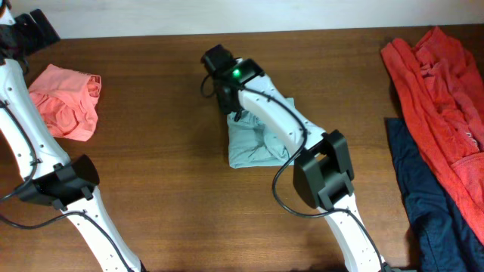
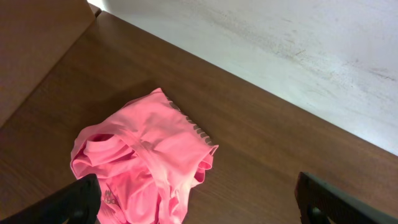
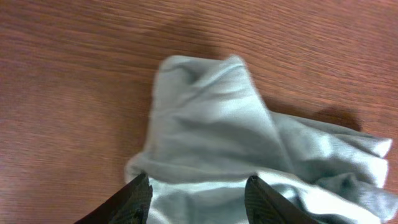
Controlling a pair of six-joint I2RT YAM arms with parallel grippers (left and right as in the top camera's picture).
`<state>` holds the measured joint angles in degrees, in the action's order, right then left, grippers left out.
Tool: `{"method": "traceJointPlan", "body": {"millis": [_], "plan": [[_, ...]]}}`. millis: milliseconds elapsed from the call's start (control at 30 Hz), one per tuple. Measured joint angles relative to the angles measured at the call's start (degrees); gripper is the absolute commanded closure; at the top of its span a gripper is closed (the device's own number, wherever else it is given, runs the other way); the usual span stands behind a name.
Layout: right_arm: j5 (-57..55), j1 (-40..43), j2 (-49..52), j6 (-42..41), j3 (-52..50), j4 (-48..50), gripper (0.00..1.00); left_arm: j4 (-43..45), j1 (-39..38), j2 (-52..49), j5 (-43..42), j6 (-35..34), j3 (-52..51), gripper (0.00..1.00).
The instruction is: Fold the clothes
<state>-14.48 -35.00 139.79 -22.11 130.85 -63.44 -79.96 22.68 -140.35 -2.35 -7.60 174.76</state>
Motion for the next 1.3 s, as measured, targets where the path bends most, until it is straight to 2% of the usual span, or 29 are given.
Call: {"method": "traceJointPlan", "body": {"millis": [367, 567, 967, 1067, 1100, 1233, 1300], "plan": [[-2.69, -3.13, 0.02, -3.15, -1.77, 3.23, 0.44, -1.33, -0.04, 0.00, 0.00, 0.00, 0.00, 0.01], [-4.17, -3.02, 0.24, -4.52, -1.77, 3.61, 0.54, -1.66, -0.04, 0.00, 0.00, 0.00, 0.00, 0.01], [-5.90, -2.91, 2.49, -6.23, -1.77, 5.07, 0.56, -2.12, -0.04, 0.00, 0.00, 0.00, 0.00, 0.01], [-6.12, -2.82, 3.10, -6.43, -1.88, 5.27, 0.72, -2.19, -0.04, 0.00, 0.00, 0.00, 0.00, 0.01], [-6.12, -2.75, 3.10, -6.80, -1.88, 5.38, 0.82, -2.32, -0.04, 0.00, 0.00, 0.00, 0.00, 0.01], [-6.51, -1.84, 3.10, -6.93, -1.88, 5.11, 0.94, -2.56, -0.04, 0.00, 0.00, 0.00, 0.00, 0.01], [-6.54, -1.11, 3.10, -7.06, -1.86, 4.33, 0.96, -2.58, -0.04, 0.00, 0.00, 0.00, 0.00, 0.01]]}}
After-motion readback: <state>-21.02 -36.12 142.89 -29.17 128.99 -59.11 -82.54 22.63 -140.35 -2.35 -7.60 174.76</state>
